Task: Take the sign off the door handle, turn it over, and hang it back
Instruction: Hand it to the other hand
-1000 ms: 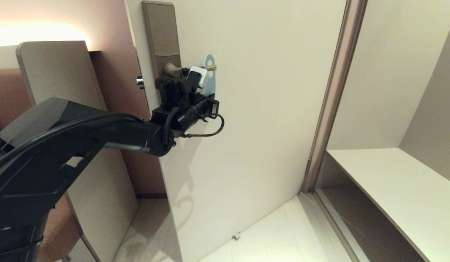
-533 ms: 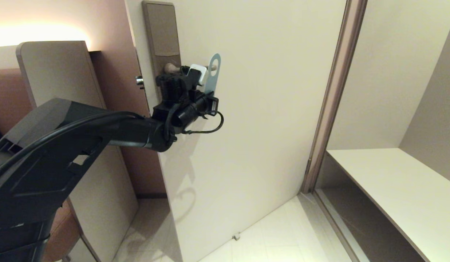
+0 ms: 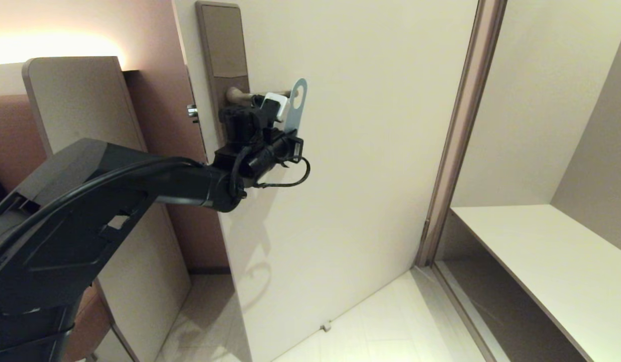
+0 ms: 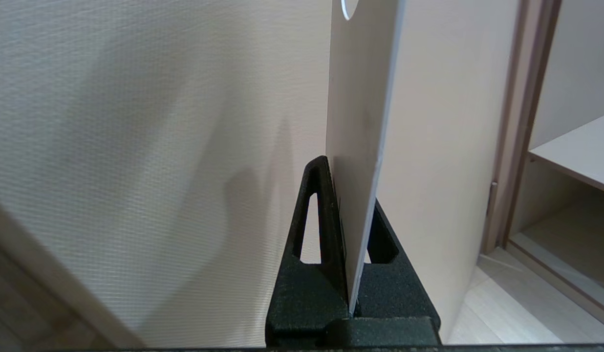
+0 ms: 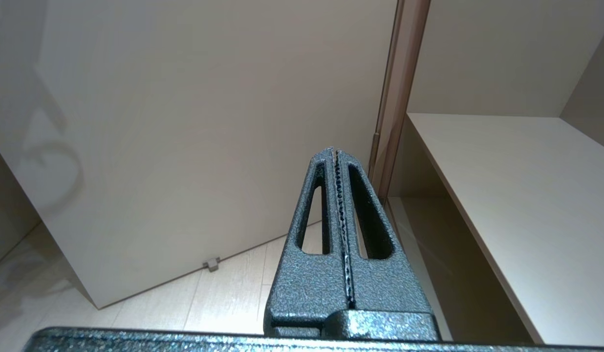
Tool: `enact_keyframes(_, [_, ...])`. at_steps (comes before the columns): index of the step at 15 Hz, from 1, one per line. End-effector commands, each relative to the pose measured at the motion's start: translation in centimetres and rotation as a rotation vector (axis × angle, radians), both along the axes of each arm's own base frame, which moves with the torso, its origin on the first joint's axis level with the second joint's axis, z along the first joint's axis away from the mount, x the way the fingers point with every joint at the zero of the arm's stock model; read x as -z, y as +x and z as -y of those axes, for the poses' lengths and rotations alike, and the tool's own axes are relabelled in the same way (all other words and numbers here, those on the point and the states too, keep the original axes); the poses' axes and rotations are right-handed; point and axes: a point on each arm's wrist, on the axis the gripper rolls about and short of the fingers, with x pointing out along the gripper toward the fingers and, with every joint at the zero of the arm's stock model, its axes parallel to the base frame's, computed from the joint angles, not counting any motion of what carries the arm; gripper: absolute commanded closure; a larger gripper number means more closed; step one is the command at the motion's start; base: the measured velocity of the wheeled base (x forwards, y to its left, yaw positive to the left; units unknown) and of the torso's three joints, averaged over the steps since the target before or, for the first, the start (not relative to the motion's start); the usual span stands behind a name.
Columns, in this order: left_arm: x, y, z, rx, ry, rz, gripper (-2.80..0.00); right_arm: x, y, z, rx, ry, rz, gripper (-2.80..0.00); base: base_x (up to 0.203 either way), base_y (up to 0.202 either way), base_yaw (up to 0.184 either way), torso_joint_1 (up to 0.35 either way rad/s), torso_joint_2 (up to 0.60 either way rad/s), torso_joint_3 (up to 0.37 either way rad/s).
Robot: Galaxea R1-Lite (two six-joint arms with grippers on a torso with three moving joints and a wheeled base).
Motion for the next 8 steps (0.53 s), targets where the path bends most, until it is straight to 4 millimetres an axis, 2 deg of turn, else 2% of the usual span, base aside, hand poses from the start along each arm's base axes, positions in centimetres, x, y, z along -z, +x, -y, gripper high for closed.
enact_keyframes(1, [-0.2, -0.4, 0.7, 0.015, -0.002, 0.006, 0.0, 0.0, 0.0, 0.0, -0.001, 0.0, 0.0, 0.0, 0.0, 0.0, 0.0, 0.0, 0.0, 0.0])
enact_keyframes(5, [-0.5, -1.8, 2.7, 0.065, -0.006, 0.013, 0.0, 0.0, 0.0, 0.0, -0.001, 0.0, 0.0, 0.0, 0.0, 0.0, 0.0, 0.0, 0.0, 0.0])
enact_keyframes(8, [-1.2, -3.8, 4.3, 0.118, -0.006, 0.01, 0.0, 0.0, 0.0, 0.0, -0.001, 0.0, 0.0, 0.0, 0.0, 0.0, 0.0, 0.0, 0.0, 0.0])
